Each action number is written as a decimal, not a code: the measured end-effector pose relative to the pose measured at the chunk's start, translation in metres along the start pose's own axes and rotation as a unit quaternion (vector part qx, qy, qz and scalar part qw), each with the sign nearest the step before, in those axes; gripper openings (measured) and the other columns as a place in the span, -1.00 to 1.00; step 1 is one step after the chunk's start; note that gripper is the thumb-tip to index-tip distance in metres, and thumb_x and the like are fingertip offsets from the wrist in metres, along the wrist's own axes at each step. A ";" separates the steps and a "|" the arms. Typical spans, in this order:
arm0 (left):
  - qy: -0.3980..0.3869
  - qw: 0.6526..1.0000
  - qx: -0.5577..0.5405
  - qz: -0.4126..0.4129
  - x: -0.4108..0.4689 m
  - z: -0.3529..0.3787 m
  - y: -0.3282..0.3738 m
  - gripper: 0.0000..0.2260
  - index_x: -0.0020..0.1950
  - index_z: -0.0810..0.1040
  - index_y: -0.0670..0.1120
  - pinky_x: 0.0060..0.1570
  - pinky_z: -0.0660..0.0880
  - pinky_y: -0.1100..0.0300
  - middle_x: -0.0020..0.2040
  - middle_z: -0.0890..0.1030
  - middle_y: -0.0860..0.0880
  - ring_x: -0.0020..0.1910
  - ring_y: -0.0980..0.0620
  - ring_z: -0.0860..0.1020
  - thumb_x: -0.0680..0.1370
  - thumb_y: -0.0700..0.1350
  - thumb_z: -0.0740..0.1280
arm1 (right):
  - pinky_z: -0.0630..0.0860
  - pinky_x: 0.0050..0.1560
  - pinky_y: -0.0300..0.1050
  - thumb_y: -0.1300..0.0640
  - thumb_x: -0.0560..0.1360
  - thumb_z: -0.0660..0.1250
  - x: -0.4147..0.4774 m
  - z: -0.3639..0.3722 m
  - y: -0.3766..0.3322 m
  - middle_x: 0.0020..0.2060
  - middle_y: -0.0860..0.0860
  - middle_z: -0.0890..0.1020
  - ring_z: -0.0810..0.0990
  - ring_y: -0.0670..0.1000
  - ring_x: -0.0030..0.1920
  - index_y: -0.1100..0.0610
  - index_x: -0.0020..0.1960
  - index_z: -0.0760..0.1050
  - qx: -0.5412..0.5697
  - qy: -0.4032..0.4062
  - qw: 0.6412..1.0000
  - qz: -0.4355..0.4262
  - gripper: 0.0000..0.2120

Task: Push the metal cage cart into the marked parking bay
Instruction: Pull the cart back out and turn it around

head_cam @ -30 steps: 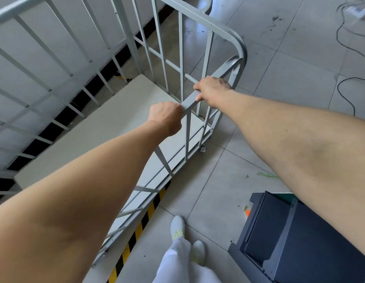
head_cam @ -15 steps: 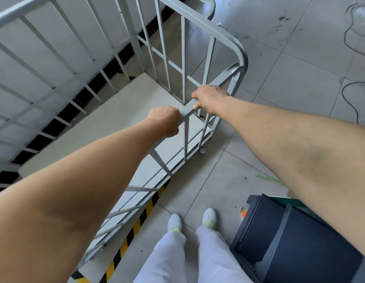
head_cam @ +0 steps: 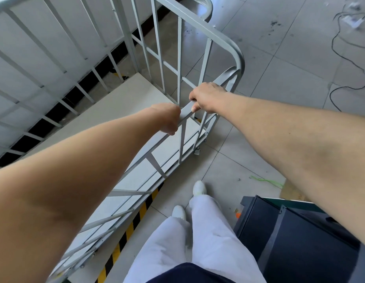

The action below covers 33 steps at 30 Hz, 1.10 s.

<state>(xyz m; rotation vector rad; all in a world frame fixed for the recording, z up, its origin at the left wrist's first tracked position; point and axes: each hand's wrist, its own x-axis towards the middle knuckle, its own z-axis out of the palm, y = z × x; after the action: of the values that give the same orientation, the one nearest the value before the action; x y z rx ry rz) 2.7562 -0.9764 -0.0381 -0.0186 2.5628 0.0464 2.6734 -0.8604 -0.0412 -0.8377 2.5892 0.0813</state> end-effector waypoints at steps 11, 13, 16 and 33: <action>0.017 1.000 -0.010 0.003 -0.003 0.002 -0.005 -0.67 -0.38 0.34 -0.17 -0.28 0.44 0.16 -0.44 0.41 -0.05 -0.48 -0.03 0.44 0.46 -0.12 0.43 | 0.32 -0.07 -0.12 0.08 0.51 0.38 -0.002 0.001 -0.005 -0.01 0.15 0.56 0.50 0.19 0.00 0.12 -0.11 0.53 0.013 0.004 1.000 0.012 -0.89; 0.012 1.000 -0.015 0.004 -0.003 0.001 -0.006 -0.65 -0.41 0.33 -0.13 -0.27 0.50 0.15 -0.47 0.44 -0.06 -0.52 -0.03 0.46 0.45 -0.12 0.44 | 0.35 -0.03 -0.11 0.07 0.51 0.37 -0.001 0.005 -0.005 0.06 0.16 0.58 0.53 0.23 0.11 0.13 0.03 0.58 0.013 0.008 1.000 0.017 -0.84; -0.005 1.000 -0.009 0.007 -0.003 0.006 -0.006 -0.65 -0.41 0.36 -0.15 -0.24 0.57 0.11 -0.49 0.48 -0.07 -0.48 -0.10 0.54 0.44 -0.09 0.46 | 0.39 0.02 -0.10 0.05 0.51 0.38 -0.002 0.009 -0.006 0.11 0.17 0.60 0.54 0.25 0.15 0.14 0.10 0.60 0.008 -0.002 1.000 0.018 -0.77; -0.059 0.997 -0.016 0.039 0.010 -0.003 -0.018 -0.76 -0.28 0.49 -0.18 -0.49 0.36 0.26 -0.38 0.60 -0.10 -0.37 -0.11 0.58 0.45 -0.05 0.43 | 0.40 -0.07 -0.06 -0.01 0.50 0.39 0.007 -0.014 -0.008 -0.13 0.10 0.47 0.56 0.24 0.11 0.14 -0.13 0.48 -0.092 -0.038 0.994 -0.051 -0.78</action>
<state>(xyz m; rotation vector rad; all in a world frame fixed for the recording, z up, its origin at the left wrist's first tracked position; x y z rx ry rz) 2.7469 -0.9941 -0.0419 0.0694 2.4433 0.1145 2.6676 -0.8730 -0.0307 -1.0110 2.4908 0.3185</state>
